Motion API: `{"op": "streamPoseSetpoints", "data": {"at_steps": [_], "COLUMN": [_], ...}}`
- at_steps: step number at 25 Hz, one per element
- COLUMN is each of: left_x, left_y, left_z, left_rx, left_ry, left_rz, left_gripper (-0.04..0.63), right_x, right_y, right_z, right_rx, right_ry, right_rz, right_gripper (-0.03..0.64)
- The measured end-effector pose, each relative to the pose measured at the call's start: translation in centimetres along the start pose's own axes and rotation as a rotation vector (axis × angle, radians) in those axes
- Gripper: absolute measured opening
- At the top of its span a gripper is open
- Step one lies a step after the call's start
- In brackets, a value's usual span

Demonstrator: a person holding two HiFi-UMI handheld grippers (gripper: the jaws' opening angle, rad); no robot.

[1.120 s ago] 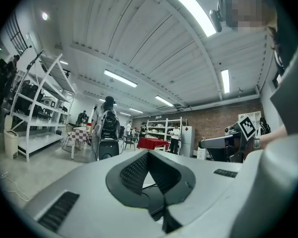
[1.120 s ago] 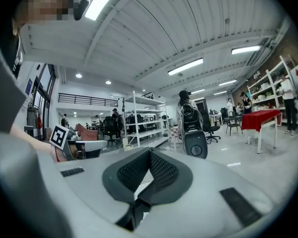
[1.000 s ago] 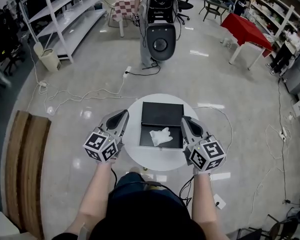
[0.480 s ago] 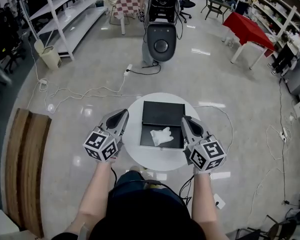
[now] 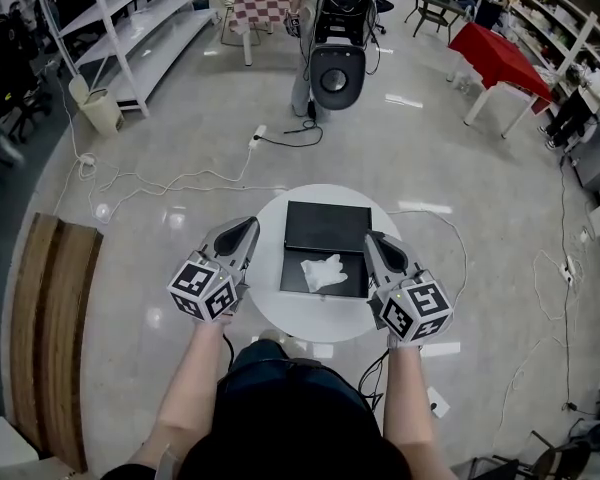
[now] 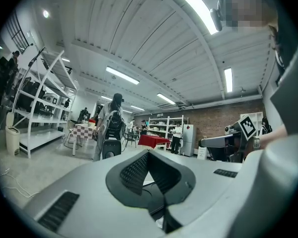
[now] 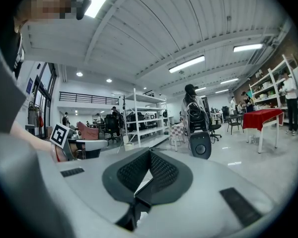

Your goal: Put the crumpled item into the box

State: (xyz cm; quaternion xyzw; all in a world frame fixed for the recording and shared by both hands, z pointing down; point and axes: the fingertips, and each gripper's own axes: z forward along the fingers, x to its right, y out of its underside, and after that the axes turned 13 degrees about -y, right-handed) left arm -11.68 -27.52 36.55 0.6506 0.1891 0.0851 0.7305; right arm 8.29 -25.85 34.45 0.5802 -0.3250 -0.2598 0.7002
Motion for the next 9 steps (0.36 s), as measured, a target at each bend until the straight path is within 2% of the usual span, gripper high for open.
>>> {"op": "streamPoseSetpoints", "data": {"at_steps": [9], "left_x": [-0.28], "left_y": [0.49], "left_z": [1.13], "left_rx": [-0.007], "left_ry": [0.000], "left_rz": [0.001], "left_gripper": [0.012], "right_x": [1.03], "right_y": [0.49], "right_z": [0.68], "right_rx": [-0.006], "right_ry": [-0.002], "right_rz": [0.004], "right_gripper": [0.005]}}
